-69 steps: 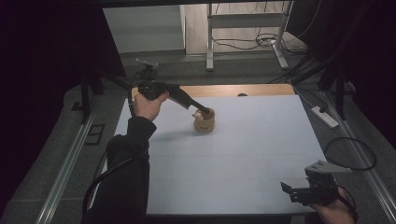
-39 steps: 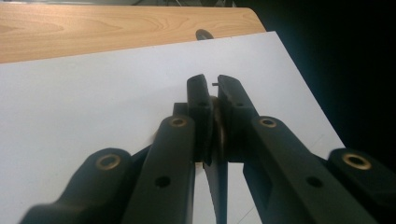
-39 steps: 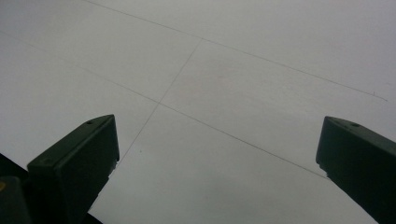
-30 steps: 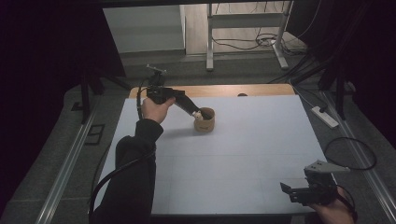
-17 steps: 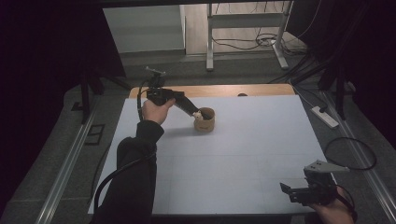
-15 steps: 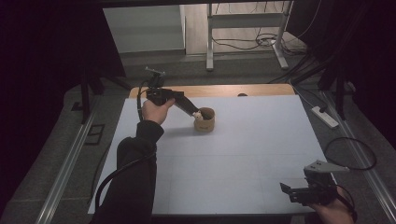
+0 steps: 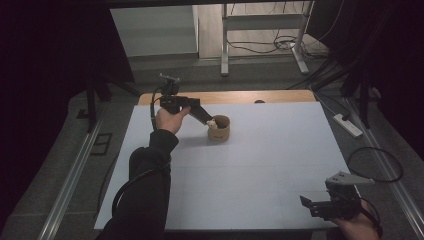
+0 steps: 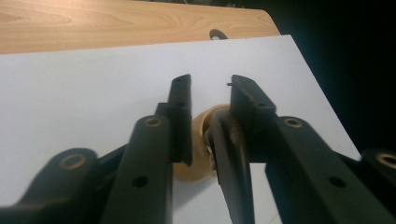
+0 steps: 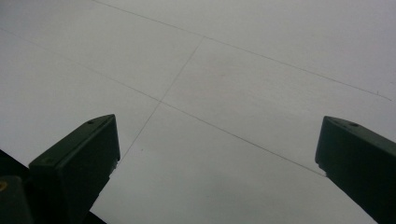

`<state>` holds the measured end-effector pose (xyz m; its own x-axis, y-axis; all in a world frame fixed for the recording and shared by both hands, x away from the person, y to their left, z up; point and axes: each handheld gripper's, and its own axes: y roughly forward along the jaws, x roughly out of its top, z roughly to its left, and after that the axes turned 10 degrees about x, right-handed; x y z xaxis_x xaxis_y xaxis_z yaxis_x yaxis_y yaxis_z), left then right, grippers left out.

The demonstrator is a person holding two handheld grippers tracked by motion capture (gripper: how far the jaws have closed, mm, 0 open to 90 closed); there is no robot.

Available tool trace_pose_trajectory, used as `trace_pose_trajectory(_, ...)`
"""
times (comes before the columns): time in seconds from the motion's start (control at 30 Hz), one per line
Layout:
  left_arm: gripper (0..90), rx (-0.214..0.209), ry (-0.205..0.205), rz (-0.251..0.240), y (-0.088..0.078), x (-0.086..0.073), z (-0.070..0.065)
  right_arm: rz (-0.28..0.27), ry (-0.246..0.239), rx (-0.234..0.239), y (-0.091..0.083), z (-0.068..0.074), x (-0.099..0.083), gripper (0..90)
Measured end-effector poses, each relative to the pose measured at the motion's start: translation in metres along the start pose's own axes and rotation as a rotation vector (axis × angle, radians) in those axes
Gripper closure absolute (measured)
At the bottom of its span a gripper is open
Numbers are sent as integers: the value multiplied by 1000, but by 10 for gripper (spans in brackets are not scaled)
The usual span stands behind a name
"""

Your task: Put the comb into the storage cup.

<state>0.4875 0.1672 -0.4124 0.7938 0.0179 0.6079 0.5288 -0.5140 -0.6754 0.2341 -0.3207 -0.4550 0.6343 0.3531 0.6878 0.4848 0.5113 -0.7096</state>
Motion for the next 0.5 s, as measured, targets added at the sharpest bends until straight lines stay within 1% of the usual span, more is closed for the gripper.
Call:
trace_pose_trajectory(0.17,592,18,16,-19,-3,0,0,0,0,1,0,0,0,0)
trace_pose_trajectory(0.27,514,28,30,-37,-5,0,0,0,-1,1,0,0,0,0)
trace_pose_trajectory(0.33,450,42,39,-49,-6,-1,-1,0,-2,0,0,0,0,0)
trace_pose_trajectory(0.47,352,51,60,-70,-8,-3,-1,1,-4,-1,0,0,0,0)
trace_pose_trajectory(0.5,326,48,68,-76,-8,-3,-1,2,-5,-1,0,0,0,0)
